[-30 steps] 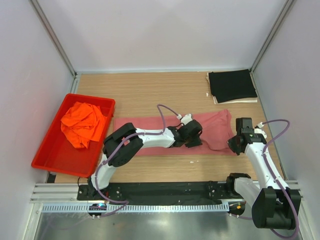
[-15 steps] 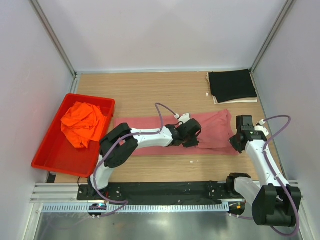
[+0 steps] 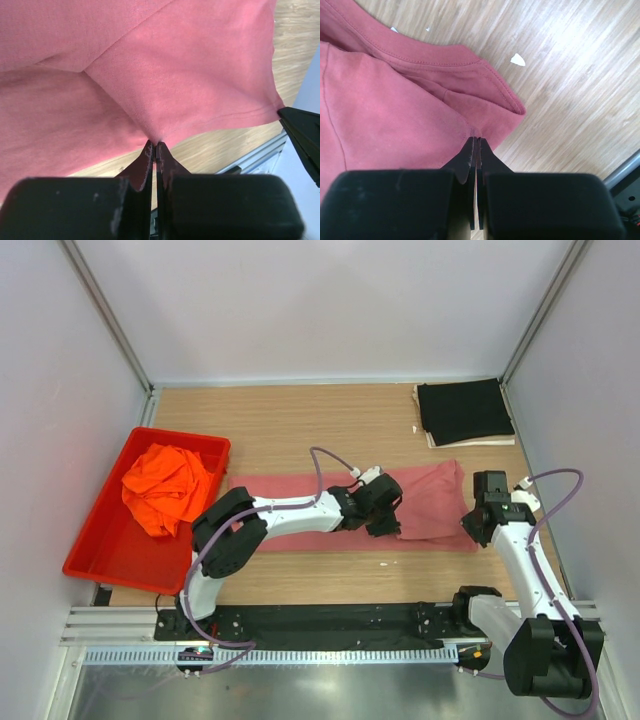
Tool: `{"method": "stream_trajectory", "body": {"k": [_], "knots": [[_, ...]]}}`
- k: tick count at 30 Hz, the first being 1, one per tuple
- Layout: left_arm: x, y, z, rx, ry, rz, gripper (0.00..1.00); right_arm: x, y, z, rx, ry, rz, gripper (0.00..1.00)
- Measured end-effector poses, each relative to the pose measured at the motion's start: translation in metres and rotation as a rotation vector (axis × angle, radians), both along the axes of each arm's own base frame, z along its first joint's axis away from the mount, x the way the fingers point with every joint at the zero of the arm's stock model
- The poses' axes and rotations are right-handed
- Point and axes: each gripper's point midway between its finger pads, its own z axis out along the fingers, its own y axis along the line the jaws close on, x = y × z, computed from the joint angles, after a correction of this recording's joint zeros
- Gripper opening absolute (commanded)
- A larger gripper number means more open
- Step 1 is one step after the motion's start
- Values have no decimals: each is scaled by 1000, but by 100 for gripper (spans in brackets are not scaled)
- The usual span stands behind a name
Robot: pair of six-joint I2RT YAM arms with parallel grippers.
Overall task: Fold and stack the t-shirts
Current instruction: Fold the tshirt
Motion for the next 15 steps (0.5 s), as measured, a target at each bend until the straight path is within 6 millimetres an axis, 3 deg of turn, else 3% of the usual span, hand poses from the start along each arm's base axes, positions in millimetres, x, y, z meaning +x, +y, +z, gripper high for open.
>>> {"method": "stream_trajectory", "body": {"k": [7,15], "knots": [[-12,-6,-1,-28,68,-12,0,-9,-2,-7,-12,59,-5,1],[-23,-6,-23,-11,143,-20,0,-10,-3,-8,-13,67,-3,1]]}}
